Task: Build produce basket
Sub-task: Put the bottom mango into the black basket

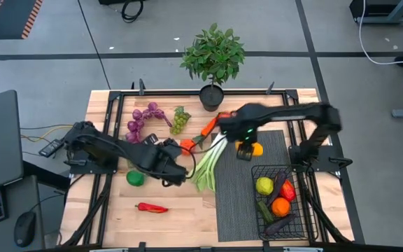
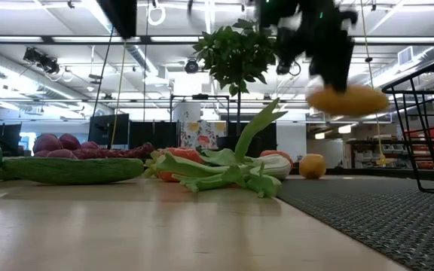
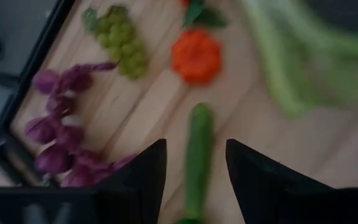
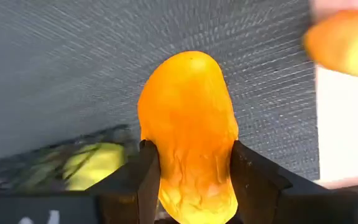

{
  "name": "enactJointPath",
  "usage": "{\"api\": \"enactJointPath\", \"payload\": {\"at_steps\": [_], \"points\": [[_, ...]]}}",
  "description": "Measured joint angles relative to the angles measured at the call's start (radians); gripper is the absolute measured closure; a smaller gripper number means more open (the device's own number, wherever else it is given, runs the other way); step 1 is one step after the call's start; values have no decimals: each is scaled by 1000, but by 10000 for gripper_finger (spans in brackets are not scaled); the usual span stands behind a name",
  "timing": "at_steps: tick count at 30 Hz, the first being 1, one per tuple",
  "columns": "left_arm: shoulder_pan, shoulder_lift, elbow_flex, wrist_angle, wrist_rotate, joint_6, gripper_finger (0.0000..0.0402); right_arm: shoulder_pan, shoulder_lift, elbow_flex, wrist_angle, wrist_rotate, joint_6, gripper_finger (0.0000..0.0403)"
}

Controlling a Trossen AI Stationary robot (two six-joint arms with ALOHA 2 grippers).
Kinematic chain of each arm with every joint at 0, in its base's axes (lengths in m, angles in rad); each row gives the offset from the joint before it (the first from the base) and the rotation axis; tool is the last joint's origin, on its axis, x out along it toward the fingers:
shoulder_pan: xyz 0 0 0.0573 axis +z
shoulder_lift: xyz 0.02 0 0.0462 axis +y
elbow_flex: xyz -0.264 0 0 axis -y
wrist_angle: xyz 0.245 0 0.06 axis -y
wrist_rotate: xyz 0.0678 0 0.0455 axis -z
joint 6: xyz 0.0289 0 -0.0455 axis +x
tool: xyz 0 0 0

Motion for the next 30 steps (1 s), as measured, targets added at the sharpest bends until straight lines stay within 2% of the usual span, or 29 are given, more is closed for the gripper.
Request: {"api": "enactJointPath", "payload": {"at_steps": [3, 7, 10, 12, 14, 17, 21, 26, 30], "points": [[25, 0, -76, 5, 29, 2, 230, 19, -105, 55, -62, -8, 93, 233], [43, -7, -138, 42, 48, 79, 230, 60, -201, 137, -111, -23, 232, 233], [69, -10, -165, 88, 65, 146, 230, 108, -263, 163, -100, -114, 385, 233], [99, -10, -184, 126, 135, 210, 230, 156, -290, 164, -103, -155, 482, 233], [133, -11, -211, 191, 245, 270, 230, 217, -314, 146, -102, -152, 554, 233], [171, -10, -243, 236, 336, 319, 230, 305, -332, 115, -101, -143, 644, 233], [189, -11, -254, 219, 352, 384, 230, 417, -332, 60, -102, -173, 744, 232], [195, -18, -253, 220, 359, 450, 230, 545, -332, -35, -92, -139, 792, 232], [207, -18, -253, 217, 419, 492, 230, 623, -333, -129, -40, -155, 844, 231]]}}
